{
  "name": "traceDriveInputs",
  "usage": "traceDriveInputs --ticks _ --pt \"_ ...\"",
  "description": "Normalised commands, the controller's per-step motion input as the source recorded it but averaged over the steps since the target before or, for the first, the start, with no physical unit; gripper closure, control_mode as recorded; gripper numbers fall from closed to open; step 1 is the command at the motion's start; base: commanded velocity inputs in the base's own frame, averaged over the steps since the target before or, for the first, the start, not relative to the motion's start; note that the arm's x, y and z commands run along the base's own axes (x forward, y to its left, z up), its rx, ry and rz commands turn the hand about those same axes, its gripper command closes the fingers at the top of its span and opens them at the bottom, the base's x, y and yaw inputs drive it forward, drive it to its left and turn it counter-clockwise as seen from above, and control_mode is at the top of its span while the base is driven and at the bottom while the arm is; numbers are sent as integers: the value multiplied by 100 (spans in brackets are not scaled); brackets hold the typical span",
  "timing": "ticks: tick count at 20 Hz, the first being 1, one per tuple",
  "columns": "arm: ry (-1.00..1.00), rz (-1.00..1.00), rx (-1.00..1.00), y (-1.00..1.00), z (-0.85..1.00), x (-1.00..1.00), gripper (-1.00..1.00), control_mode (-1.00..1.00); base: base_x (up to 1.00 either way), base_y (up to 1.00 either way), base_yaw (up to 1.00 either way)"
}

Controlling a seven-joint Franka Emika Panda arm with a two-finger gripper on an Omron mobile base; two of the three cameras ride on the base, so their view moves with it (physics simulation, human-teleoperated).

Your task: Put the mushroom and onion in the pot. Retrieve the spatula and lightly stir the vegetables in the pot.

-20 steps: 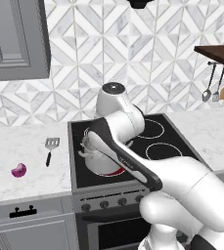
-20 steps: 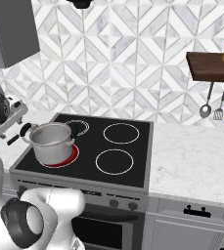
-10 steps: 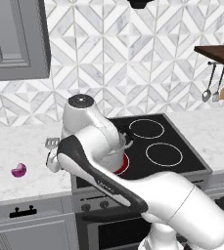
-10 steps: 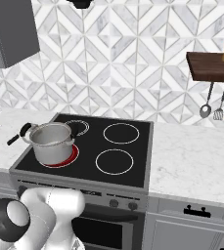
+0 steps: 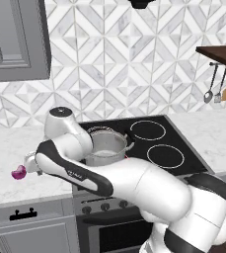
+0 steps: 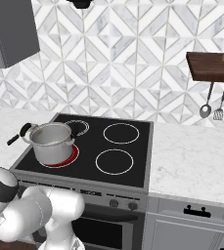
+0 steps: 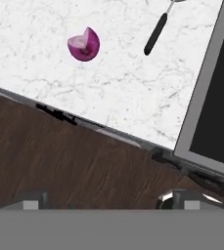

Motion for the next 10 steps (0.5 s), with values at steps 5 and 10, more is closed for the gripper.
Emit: traceDriveInputs --ticks 5,10 --pt "0 -4 2 7 -24 42 -100 -100 0 0 0" --pt "0 -4 3 53 -28 49 -100 -100 0 0 0"
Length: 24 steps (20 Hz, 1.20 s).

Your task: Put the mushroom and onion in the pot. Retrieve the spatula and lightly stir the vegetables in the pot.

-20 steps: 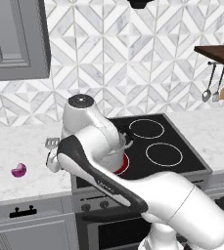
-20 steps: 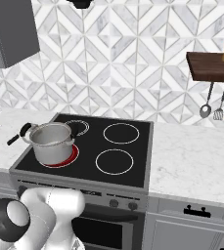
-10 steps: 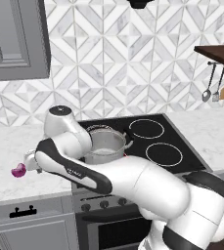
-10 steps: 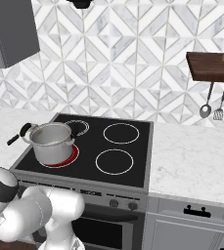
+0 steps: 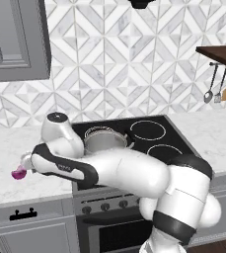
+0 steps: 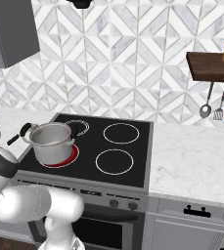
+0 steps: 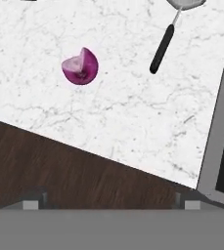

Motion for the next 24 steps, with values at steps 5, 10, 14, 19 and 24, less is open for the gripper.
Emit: traceDriveInputs --ticks 5,10,14,19,24 --pt "0 -2 4 56 -25 43 -100 -100 0 0 0" --pt "0 -6 0 45 -24 53 -100 -100 0 0 0" --pt "6 -3 0 31 -29 47 -100 -100 0 0 0" --pt "11 -8 0 32 -2 29 -100 -100 0 0 0" --pt "17 -11 -6 41 -3 26 -100 -100 0 0 0"
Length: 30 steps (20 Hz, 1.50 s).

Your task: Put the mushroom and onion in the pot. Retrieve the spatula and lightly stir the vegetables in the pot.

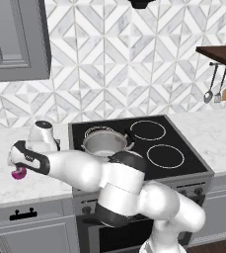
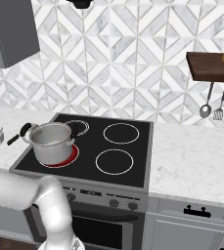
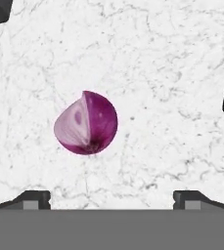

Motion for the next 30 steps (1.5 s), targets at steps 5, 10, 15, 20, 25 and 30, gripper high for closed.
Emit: traceDriveInputs --ticks 5,10,15,20,25,30 --pt "5 -8 -6 31 -16 22 -100 -100 0 0 0" --pt "0 -6 -3 18 -27 20 -100 -100 0 0 0" --pt "0 -6 0 6 -31 23 -100 -100 0 0 0" --pt "0 -4 -1 1 -22 3 100 -100 0 0 0" --pt "0 -1 0 -10 -15 -1 100 -100 0 0 0" --pt "-2 3 1 -82 34 -34 100 -100 0 0 0"
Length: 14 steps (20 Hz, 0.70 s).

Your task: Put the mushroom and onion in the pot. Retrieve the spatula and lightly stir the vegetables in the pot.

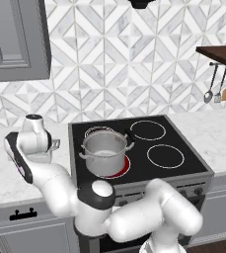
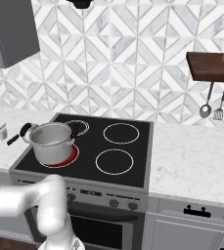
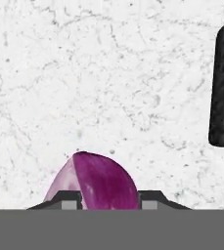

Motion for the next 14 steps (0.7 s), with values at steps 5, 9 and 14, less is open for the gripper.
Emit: traceDriveInputs --ticks 5,9,14 --pt "-14 20 0 -100 46 -72 100 -100 0 0 0" --pt "-16 26 -1 -94 92 -78 100 -100 0 0 0" --pt "-22 26 0 -92 100 -54 100 -100 0 0 0"
